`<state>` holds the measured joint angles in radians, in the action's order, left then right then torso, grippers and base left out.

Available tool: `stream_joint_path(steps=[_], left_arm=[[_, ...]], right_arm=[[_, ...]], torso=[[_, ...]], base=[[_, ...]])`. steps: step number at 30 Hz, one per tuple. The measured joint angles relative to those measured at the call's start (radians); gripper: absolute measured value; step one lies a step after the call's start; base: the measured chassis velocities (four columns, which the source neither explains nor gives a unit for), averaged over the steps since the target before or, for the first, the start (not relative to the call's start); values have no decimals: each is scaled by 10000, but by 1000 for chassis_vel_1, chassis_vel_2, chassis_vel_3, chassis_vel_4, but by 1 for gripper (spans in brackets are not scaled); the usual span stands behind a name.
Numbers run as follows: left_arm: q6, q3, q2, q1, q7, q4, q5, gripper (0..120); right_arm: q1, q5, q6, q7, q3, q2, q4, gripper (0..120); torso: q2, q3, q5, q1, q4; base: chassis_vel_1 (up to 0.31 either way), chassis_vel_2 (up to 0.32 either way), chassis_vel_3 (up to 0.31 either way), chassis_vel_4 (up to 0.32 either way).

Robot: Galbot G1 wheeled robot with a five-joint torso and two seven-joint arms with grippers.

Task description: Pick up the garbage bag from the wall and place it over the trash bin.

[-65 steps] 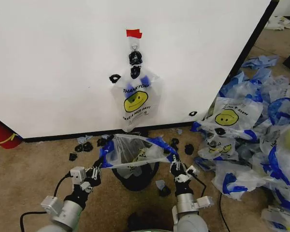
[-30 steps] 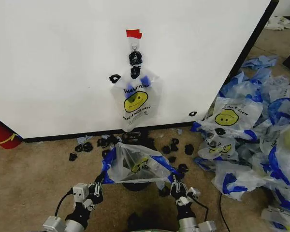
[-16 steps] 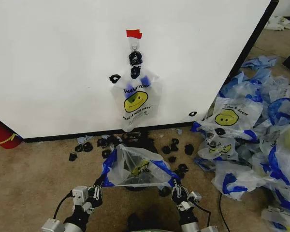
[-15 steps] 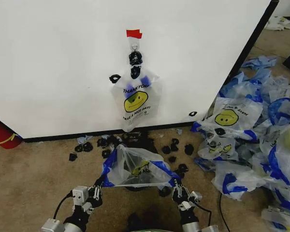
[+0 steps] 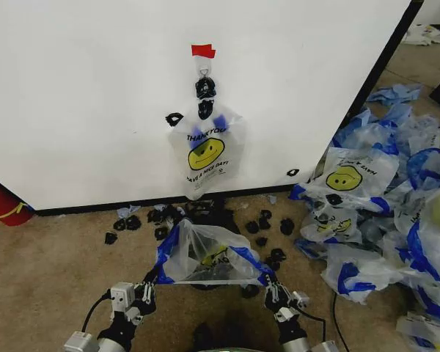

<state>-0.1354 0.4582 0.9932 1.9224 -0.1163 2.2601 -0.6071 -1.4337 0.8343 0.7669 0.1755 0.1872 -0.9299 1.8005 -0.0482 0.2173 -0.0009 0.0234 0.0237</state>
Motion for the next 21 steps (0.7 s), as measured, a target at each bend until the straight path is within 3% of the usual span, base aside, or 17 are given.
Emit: stream_joint_path(steps=[12, 21], left_arm=[[79, 190, -271, 291, -35, 174, -30, 0], [156, 209, -354, 136, -116, 8, -113, 0]], right_arm=[[132, -118, -211, 72, 11, 931, 194, 0], [533, -177, -415, 255, 208, 1106, 132, 0]], torso=[[-2, 0, -1, 0, -1], [-3, 0, -2, 0, -1]], base=[[0, 0, 0, 0], [0, 0, 0, 0]])
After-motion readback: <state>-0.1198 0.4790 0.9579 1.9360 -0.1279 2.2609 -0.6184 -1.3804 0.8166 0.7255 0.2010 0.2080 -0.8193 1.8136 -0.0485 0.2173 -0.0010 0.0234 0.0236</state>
